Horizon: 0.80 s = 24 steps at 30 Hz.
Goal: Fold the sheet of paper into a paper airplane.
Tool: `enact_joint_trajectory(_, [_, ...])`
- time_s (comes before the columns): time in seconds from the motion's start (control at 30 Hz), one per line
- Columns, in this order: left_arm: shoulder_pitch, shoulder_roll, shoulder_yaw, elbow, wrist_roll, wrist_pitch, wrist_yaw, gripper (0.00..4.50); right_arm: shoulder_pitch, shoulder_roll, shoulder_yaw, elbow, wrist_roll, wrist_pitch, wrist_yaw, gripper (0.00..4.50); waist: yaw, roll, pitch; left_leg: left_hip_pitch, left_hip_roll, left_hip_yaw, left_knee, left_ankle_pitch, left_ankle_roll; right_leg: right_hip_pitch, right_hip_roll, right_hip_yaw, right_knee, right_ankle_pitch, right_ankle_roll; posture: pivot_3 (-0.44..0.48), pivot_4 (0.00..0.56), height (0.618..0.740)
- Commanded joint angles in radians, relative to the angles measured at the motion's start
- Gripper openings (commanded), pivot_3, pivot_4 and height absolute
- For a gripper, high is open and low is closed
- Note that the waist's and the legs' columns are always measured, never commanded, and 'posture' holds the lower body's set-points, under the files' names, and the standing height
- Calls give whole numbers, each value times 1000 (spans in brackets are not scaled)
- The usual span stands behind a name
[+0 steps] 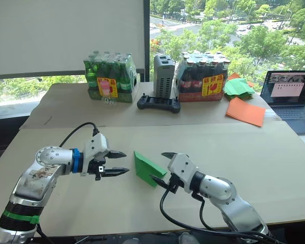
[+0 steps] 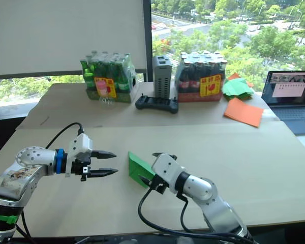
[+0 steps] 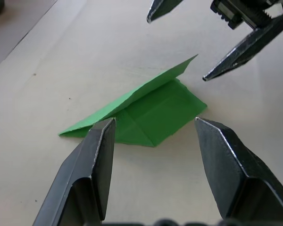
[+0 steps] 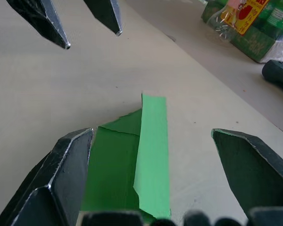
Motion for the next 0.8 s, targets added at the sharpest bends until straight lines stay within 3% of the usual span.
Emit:
enact_joint_trajectory(0.03, [9,-19,22,-65,-46,30,52,2845,-3,28,17,29,-56,-55,-44,4483,-1,0,0,0,0,0,0,0,0,0,0,0,0,0,0,0,150,696])
enact_joint_trajectory(0.07, [14,-24,23,-73,-53,38,61,2845,0,25,25,40,-73,-70,-45,4483,-1,0,0,0,0,0,0,0,0,0,0,0,0,0,0,0,150,696])
enact_joint_trajectory(0.2, [40,-22,21,-89,-62,42,87,2845,15,39,8,52,-83,-100,-52,3331,-2,0,0,0,0,0,0,0,0,0,0,0,0,0,0,0,150,696])
enact_joint_trajectory(0.5, [49,-30,13,-146,-104,105,159,2845,28,19,16,79,-77,-157,14,149,-2,0,0,0,0,0,0,0,0,0,0,0,0,0,0,0,150,696])
enact_joint_trajectory(0.8, [18,-33,22,-139,-147,134,191,2845,-89,-108,-31,225,25,-400,283,24,-2,0,0,0,0,1,0,0,-1,0,0,0,0,0,0,0,150,696])
